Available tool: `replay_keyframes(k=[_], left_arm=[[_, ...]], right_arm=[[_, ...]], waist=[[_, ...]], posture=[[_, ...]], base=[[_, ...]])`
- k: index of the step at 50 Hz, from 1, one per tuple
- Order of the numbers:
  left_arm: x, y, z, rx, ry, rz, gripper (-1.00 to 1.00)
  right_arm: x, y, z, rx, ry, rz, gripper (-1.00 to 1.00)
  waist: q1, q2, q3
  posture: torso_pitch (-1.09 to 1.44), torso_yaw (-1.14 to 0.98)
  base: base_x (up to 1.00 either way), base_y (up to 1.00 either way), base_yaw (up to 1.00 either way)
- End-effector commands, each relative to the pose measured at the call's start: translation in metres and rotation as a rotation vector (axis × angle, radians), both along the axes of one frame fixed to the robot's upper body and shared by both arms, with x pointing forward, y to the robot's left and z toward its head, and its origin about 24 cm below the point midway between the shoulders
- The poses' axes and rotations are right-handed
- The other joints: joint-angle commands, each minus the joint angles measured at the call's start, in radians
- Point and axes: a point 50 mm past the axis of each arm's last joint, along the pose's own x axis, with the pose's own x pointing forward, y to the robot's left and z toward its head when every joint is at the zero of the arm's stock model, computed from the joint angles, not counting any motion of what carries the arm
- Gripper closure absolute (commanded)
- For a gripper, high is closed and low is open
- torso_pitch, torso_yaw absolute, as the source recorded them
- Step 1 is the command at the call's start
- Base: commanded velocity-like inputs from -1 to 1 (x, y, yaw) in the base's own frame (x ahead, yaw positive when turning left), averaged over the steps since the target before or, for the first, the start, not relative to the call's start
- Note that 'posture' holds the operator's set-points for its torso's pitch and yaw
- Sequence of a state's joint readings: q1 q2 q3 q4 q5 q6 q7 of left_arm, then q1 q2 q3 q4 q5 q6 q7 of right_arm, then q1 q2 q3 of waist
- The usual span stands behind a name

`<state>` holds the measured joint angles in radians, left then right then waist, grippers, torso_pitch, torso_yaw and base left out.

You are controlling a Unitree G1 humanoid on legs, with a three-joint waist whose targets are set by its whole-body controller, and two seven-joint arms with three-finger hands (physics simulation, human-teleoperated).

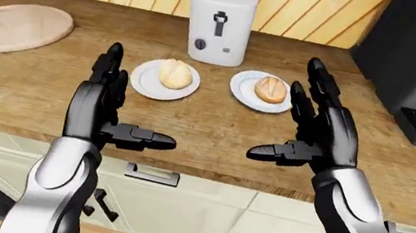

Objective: Place all breads on the cutting board.

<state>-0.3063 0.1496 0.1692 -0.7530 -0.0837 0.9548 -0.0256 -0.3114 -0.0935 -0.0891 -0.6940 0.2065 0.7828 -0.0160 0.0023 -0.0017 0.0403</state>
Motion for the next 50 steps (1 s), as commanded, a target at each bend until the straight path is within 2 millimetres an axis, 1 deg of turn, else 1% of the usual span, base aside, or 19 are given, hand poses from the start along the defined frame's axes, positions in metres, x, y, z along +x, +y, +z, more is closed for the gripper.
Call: replay_keyframes(k=[1,3,7,8,11,17,19,22,23,25,28,31,33,35,39,41,42,43,50], left_arm=[[-0.005,-0.006,0.018,0.013,-0.114,-0.035,-1.0],[-0.005,-0.007,0.019,0.014,-0.115,-0.035,-1.0],[-0.006,-0.007,0.021,0.016,-0.117,-0.036,-1.0],[-0.006,-0.007,0.021,0.016,-0.117,-0.036,-1.0],[-0.006,-0.007,0.021,0.015,-0.118,-0.037,-1.0],[-0.005,-0.008,0.02,0.014,-0.117,-0.039,-1.0],[-0.005,-0.008,0.02,0.013,-0.117,-0.038,-1.0],[-0.005,-0.008,0.019,0.013,-0.116,-0.039,-1.0],[-0.005,-0.008,0.02,0.014,-0.116,-0.039,-1.0],[-0.005,-0.008,0.02,0.013,-0.118,-0.039,-1.0],[-0.007,-0.007,0.021,0.015,-0.122,-0.036,-1.0],[-0.011,-0.007,0.024,0.015,-0.124,-0.034,-1.0],[-0.012,-0.006,0.025,0.015,-0.127,-0.035,-1.0],[-0.012,-0.005,0.026,0.015,-0.129,-0.033,-1.0],[-0.015,-0.003,0.029,0.016,-0.134,-0.029,-1.0],[-0.015,-0.003,0.03,0.015,-0.136,-0.028,-1.0],[-0.016,-0.003,0.032,0.017,-0.137,-0.028,-1.0],[-0.016,-0.003,0.033,0.018,-0.138,-0.029,-1.0],[-0.016,-0.003,0.034,0.02,-0.14,-0.03,-1.0]], right_arm=[[-0.006,-0.005,0.018,0.001,-0.111,-0.03,-1.0],[-0.007,-0.006,0.019,0.001,-0.112,-0.031,-1.0],[-0.006,-0.006,0.018,0.003,-0.113,-0.031,-1.0],[-0.006,-0.006,0.018,0.006,-0.113,-0.032,-1.0],[-0.006,-0.007,0.018,0.006,-0.114,-0.034,-1.0],[-0.006,-0.008,0.017,0.008,-0.113,-0.037,-1.0],[-0.006,-0.009,0.016,0.011,-0.112,-0.039,-1.0],[-0.006,-0.009,0.015,0.015,-0.111,-0.039,-1.0],[-0.006,-0.009,0.014,0.014,-0.11,-0.037,-1.0],[-0.007,-0.009,0.014,0.014,-0.116,-0.034,-1.0],[-0.008,-0.008,0.015,0.009,-0.124,-0.033,-1.0],[-0.008,-0.008,0.015,0.003,-0.126,-0.032,-1.0],[-0.009,-0.007,0.016,0.003,-0.129,-0.028,-1.0],[-0.009,-0.006,0.017,0.002,-0.133,-0.024,-1.0],[-0.01,-0.005,0.019,0.005,-0.138,-0.021,-1.0],[-0.011,-0.007,0.022,0.006,-0.142,-0.023,-1.0],[-0.012,-0.007,0.023,0.006,-0.144,-0.025,-1.0],[-0.012,-0.008,0.025,0.006,-0.146,-0.026,-1.0],[-0.013,-0.017,0.034,-0.016,-0.149,-0.061,-1.0]], waist=[[-0.004,-0.001,-0.027],[0.005,-0.039,-0.028],[0.009,-0.022,-0.033],[0.008,-0.015,-0.054],[0.006,0.01,-0.018],[0.003,0.014,-0.015],[0.003,0.002,-0.016],[0.009,-0.049,-0.007],[-0.003,-0.015,0.0],[0.001,-0.035,0.005],[0.002,-0.034,-0.017],[-0.002,-0.008,-0.014],[0.002,-0.025,-0.026],[0.004,-0.018,-0.034],[0.002,0.03,-0.028],[-0.007,0.07,-0.046],[-0.004,0.07,-0.024],[-0.008,0.083,-0.022],[-0.012,0.042,-0.006]], posture=[[0.0,0.0],[0.0,0.0],[0.0,0.0],[0.0,0.0],[0.0,0.0],[0.0,0.0],[0.0,0.0],[0.0,0.0],[0.0,0.0],[0.0,0.0],[0.0,0.0],[0.0,0.0],[0.0,0.0],[0.0,0.0],[0.0,0.0],[0.0,0.0],[0.0,0.0],[0.0,0.0],[0.0,0.0]], base=[[0.0,0.0,0.0],[0.0,0.0,0.0],[0.01,0.02,0.0],[0.05,0.03,0.0],[0.14,0.0,0.0],[0.17,0.0,0.0],[0.18,0.0,0.0],[0.3,0.0,0.0],[0.34,0.0,0.0],[0.32,0.0,0.0],[0.03,0.0,0.0],[0.0,0.18,0.0],[0.0,0.42,0.0],[0.0,0.43,0.0],[0.0,0.44,0.0],[0.0,0.13,0.0],[0.0,0.0,0.0],[0.0,0.0,0.0],[0.0,0.0,0.0]])
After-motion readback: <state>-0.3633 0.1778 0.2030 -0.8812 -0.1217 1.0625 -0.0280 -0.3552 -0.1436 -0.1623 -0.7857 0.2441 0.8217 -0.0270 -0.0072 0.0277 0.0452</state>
